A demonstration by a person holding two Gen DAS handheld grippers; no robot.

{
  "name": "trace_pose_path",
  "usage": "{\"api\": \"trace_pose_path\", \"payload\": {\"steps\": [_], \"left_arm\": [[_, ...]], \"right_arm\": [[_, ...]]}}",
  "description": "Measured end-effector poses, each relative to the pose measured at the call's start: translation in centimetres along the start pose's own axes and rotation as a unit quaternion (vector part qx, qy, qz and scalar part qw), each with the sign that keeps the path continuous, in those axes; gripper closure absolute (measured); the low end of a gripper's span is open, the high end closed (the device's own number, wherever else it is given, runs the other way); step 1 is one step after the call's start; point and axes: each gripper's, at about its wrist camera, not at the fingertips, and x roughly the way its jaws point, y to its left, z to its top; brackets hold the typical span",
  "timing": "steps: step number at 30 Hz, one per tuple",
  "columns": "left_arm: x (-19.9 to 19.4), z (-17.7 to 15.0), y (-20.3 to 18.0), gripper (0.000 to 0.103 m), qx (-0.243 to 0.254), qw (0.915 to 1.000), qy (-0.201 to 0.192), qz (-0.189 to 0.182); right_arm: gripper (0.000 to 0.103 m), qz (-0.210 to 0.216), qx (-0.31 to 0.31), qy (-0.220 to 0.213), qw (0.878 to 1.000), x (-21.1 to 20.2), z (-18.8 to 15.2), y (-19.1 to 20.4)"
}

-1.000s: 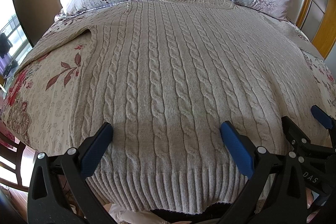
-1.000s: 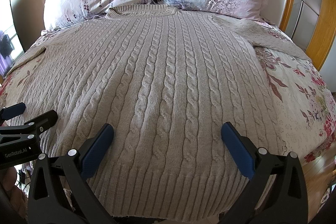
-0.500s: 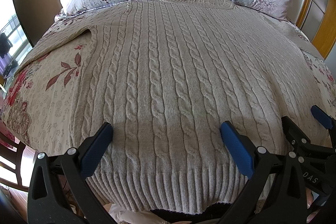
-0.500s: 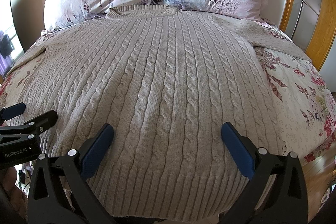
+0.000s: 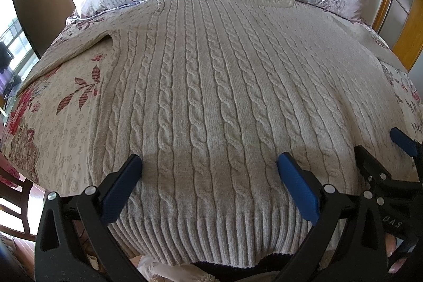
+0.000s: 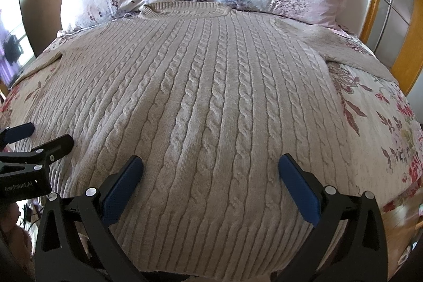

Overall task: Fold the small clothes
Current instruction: 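Grasp the sweater sleeve cuff with the right gripper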

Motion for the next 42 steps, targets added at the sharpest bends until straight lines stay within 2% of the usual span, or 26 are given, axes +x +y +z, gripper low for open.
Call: {"api": "trace_pose_path", "payload": {"steps": [6,12,15,18,21,23,24,26,29,32,35,37,42], "left_arm": [[0.0,0.1,0.4,0.002,0.015,0.9998,0.010,-0.009],[0.7,1.5,0.7,0.002,0.037,0.9991,0.015,-0.017],[1.1,2.5,0.8,0.002,0.045,0.9988,0.012,-0.016],[1.5,4.2,1.3,0.002,0.049,0.9988,0.005,-0.008],[1.4,5.6,2.1,0.002,0.045,0.9989,-0.010,-0.004],[1.4,7.0,2.9,0.002,0.036,0.9990,-0.020,-0.015],[1.4,7.7,3.3,0.002,0.030,0.9991,-0.022,-0.021],[1.5,8.8,3.7,0.002,0.023,0.9990,-0.025,-0.028],[1.8,10.4,3.9,0.002,0.020,0.9992,-0.030,-0.018],[2.3,11.7,3.7,0.002,0.024,0.9990,-0.033,-0.019],[2.9,12.6,3.4,0.002,0.024,0.9987,-0.030,-0.034],[3.5,13.1,3.2,0.002,0.024,0.9982,-0.026,-0.048],[5.1,13.9,2.4,0.002,0.027,0.9984,-0.023,-0.044]], "right_arm": [[0.001,0.033,-0.030,-0.002,0.999,0.3,0.5,-0.6],[0.001,0.069,-0.048,-0.005,0.996,0.4,1.1,-1.3],[0.001,0.089,-0.010,-0.007,0.996,0.4,2.9,-3.4],[0.006,0.095,0.087,-0.016,0.992,0.6,5.9,-8.8],[0.015,0.078,0.167,-0.026,0.982,1.1,8.1,-14.0],[0.021,0.051,0.244,-0.032,0.968,1.8,9.8,-19.0],[0.021,0.045,0.260,-0.032,0.964,2.1,10.1,-20.2],[0.028,0.016,0.310,-0.031,0.950,3.0,11.0,-24.1],[0.035,-0.011,0.362,-0.025,0.932,4.2,11.5,-27.9],[0.043,-0.029,0.425,-0.013,0.905,5.6,11.1,-31.8],[0.050,-0.036,0.478,-0.001,0.877,7.1,10.4,-34.5],[0.053,-0.034,0.502,0.002,0.864,7.8,10.1,-35.5],[0.055,-0.026,0.527,-0.022,0.849,8.2,10.2,-37.1]]}}
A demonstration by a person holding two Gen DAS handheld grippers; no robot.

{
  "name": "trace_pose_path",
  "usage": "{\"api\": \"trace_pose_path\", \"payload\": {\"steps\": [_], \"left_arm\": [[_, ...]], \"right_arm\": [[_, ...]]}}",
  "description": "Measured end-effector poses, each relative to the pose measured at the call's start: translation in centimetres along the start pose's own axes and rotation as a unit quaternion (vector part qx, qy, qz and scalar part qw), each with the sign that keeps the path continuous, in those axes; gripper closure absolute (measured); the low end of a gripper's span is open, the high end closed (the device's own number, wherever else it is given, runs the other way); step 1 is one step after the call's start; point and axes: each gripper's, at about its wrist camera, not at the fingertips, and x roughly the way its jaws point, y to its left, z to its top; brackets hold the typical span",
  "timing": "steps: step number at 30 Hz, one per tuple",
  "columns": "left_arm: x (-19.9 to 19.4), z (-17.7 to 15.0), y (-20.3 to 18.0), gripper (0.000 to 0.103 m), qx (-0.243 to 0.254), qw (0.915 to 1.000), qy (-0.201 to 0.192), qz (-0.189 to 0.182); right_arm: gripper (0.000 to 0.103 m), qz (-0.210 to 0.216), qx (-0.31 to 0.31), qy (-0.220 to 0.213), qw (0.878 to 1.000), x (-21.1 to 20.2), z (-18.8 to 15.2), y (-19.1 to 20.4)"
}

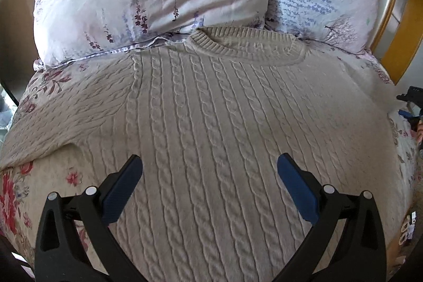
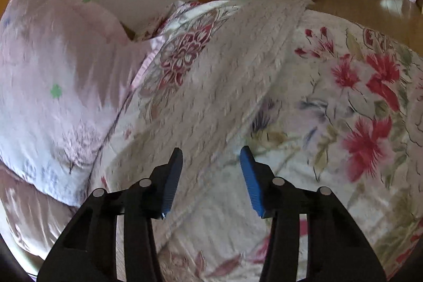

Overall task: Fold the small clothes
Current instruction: 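Grasp the sweater sleeve cuff with the right gripper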

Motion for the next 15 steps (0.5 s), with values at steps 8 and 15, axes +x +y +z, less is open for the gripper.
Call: {"api": "trace_pose_path", "payload": {"steps": [8,15], "left_arm": [[1.8,0.6,0.1,0.002,-0.018,0.9997,-0.007,0.013],[2.0,0.7,0.0,0.002,-0.012,0.9996,-0.016,0.019]], "right_arm": [[0.082,0.018,0.039,-0.024,0.999,0.7,1.7,-1.9],[0.094,0.008,-0.003,-0.049,0.999,0.2,1.4,-1.3]]}}
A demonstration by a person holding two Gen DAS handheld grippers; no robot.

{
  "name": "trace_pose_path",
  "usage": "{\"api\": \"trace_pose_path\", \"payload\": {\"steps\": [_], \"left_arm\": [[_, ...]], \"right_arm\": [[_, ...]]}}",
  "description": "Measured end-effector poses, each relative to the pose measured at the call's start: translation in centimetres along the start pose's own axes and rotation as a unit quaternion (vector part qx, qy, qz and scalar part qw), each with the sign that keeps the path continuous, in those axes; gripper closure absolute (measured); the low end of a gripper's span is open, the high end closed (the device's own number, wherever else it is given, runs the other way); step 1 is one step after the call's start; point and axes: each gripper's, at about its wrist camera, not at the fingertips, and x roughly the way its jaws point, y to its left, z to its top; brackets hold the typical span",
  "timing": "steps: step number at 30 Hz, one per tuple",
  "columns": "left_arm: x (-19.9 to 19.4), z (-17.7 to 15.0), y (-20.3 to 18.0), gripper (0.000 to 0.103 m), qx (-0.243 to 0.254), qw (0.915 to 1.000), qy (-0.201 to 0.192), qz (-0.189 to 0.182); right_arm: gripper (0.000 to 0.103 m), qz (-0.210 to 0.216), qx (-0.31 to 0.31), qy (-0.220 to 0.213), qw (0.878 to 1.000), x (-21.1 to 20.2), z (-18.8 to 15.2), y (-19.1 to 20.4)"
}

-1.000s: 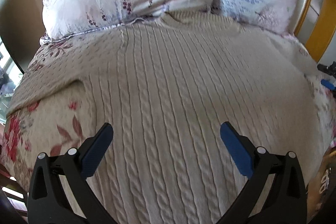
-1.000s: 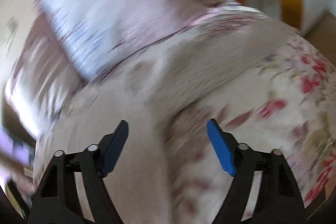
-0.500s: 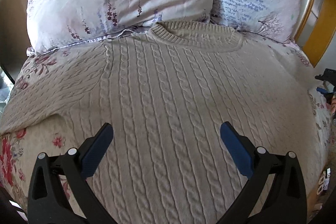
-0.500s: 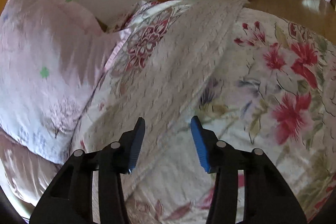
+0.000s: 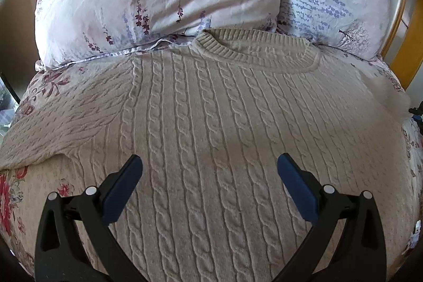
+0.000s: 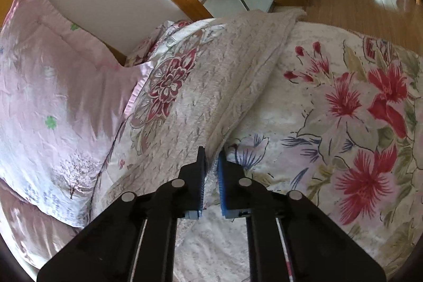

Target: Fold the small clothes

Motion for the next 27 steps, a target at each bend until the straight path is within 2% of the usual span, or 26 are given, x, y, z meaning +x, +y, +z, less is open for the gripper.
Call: {"api": "trace_pose_path", "payload": {"steps": [5,8,12,15,18,20,22,24,27], "left_arm": [[0.3,-0.1,0.2,0.002,0.001,1.0000,0.004,0.000],[0.5,-0.1,0.4,0.002,-0.005,1.0000,0.006,-0.003],[0.6,-0.2,0.7,0.002,-0.014,0.9998,0.009,-0.012],[0.7,-0.3,1.1,0.002,-0.024,0.9994,0.011,-0.022],[0.4,-0.4,1.4,0.002,-0.038,0.9987,0.006,-0.033],[0.0,-0.4,1.7,0.002,-0.048,0.9977,-0.002,-0.048],[-0.4,-0.5,2.0,0.002,-0.058,0.9962,-0.012,-0.064],[-0.9,-0.4,2.3,0.002,-0.064,0.9947,-0.018,-0.079],[-1.1,0.0,2.5,0.002,-0.062,0.9941,-0.009,-0.088]], "right_arm": [[0.095,0.027,-0.051,-0.034,0.998,-1.9,-0.3,2.4],[0.095,0.060,-0.099,-0.050,0.992,-3.9,-1.2,5.4],[0.095,0.129,-0.173,-0.048,0.975,-6.6,-4.3,10.3],[0.095,0.191,-0.226,-0.014,0.955,-8.0,-8.4,14.0],[0.095,0.243,-0.276,0.063,0.928,-7.4,-14.7,17.2],[0.095,0.247,-0.301,0.109,0.915,-6.3,-18.1,18.1],[0.095,0.229,-0.323,0.159,0.905,-4.1,-21.6,18.5],[0.095,0.205,-0.333,0.182,0.902,-2.6,-23.7,18.3],[0.094,0.190,-0.328,0.194,0.905,-2.1,-24.1,17.8]]}}
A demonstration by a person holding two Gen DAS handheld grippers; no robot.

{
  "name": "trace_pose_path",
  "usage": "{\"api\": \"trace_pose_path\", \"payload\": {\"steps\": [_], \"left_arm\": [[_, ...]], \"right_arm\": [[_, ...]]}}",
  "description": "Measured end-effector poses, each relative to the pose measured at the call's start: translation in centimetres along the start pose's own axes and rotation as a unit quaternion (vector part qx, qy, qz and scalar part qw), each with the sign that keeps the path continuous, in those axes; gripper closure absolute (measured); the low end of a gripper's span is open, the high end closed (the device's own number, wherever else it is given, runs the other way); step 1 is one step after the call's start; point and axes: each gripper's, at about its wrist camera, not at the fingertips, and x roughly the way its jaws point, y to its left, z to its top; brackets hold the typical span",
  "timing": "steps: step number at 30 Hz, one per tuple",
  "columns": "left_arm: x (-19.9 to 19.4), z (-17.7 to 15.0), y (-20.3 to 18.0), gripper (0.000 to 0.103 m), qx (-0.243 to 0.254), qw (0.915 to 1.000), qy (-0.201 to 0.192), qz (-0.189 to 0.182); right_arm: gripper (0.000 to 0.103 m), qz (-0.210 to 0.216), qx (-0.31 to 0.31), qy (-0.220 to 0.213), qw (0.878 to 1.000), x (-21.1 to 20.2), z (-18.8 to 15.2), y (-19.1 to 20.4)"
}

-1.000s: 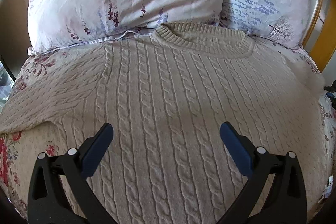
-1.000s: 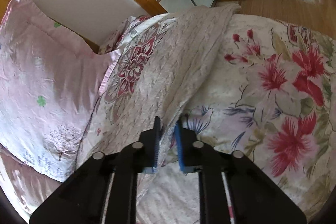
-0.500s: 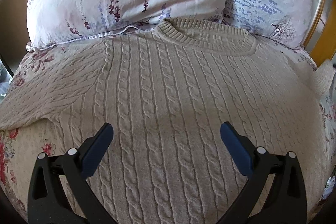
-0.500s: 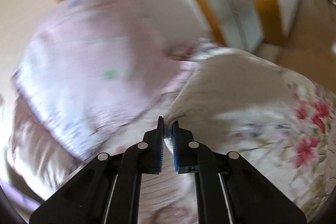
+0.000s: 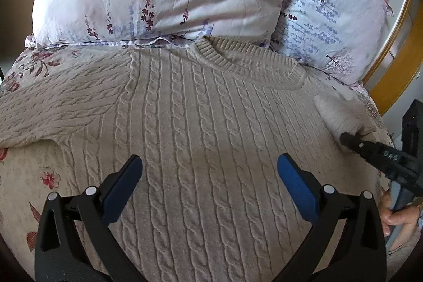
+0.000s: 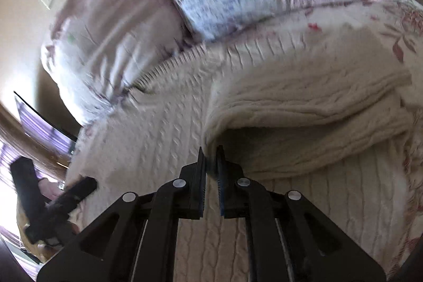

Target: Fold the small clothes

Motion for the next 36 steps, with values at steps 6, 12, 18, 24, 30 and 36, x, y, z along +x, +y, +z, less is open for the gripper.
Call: {"api": "trace_pose_path", "payload": {"steps": [6,12,18,24,30,36], "left_arm": [[0.5,1.0,0.8,0.002,-0.026,0.9981,0.025,-0.050],[0.7,1.1,1.1,0.002,-0.042,0.9957,0.022,-0.080],[0.5,1.1,2.9,0.003,-0.081,0.9892,0.020,-0.120],[0.4,1.4,4.6,0.007,-0.134,0.9750,0.015,-0.176],[1.5,1.2,5.5,0.017,-0.171,0.9652,0.032,-0.196],[2.6,1.1,6.2,0.028,-0.207,0.9548,0.055,-0.206]], "right_arm": [[0.056,0.032,0.070,-0.028,0.997,-2.0,0.9,-1.9],[0.056,-0.014,0.174,-0.057,0.983,-1.9,2.6,-5.0],[0.088,-0.117,0.079,-0.122,0.982,-2.8,4.8,-1.3],[0.093,-0.052,-0.121,-0.111,0.985,-0.5,4.1,10.3],[0.074,-0.014,-0.237,0.085,0.968,7.9,-2.0,15.1],[0.056,0.037,-0.087,0.087,0.992,4.3,-1.7,9.6]]}}
